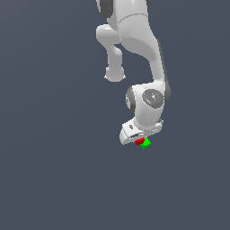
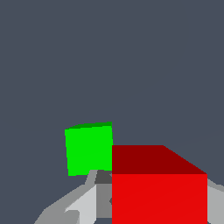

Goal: Stack the red cube on top of the green cube.

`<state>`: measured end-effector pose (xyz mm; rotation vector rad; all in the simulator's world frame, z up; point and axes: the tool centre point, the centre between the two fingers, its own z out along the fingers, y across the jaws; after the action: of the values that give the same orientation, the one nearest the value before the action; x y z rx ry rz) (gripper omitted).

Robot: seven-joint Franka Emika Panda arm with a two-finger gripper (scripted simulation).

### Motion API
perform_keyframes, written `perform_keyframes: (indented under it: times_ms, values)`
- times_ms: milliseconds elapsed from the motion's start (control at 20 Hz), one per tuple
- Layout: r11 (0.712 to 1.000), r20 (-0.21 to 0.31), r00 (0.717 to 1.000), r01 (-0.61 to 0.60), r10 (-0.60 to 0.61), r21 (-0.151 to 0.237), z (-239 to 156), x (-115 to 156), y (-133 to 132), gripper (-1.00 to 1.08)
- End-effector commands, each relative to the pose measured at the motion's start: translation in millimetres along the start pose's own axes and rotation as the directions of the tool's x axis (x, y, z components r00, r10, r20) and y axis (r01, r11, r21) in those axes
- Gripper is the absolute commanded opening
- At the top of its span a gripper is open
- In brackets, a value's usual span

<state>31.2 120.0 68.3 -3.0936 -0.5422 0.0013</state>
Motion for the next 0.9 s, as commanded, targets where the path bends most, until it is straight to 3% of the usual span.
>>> perform_keyframes:
  times_ms: [0, 250, 550, 600, 850]
  values:
    - [1.0, -0.001, 1.0, -0.003, 0.003, -0.001, 3.4, 5.2, -18.0, -1.0]
    - [1.0, -0.001, 1.0, -0.003, 0.003, -0.001, 7.5, 11.5, -38.6, -1.0]
    - [1.0, -0.001, 1.0, -0.003, 0.003, -0.001, 7.6, 13.0, -38.8, -1.0]
    - [1.0, -0.001, 1.0, -0.003, 0.003, -0.001, 7.6, 13.0, -38.8, 1.0]
    - [1.0, -0.001, 1.0, -0.003, 0.003, -0.001, 7.6, 13.0, -38.8, 1.0]
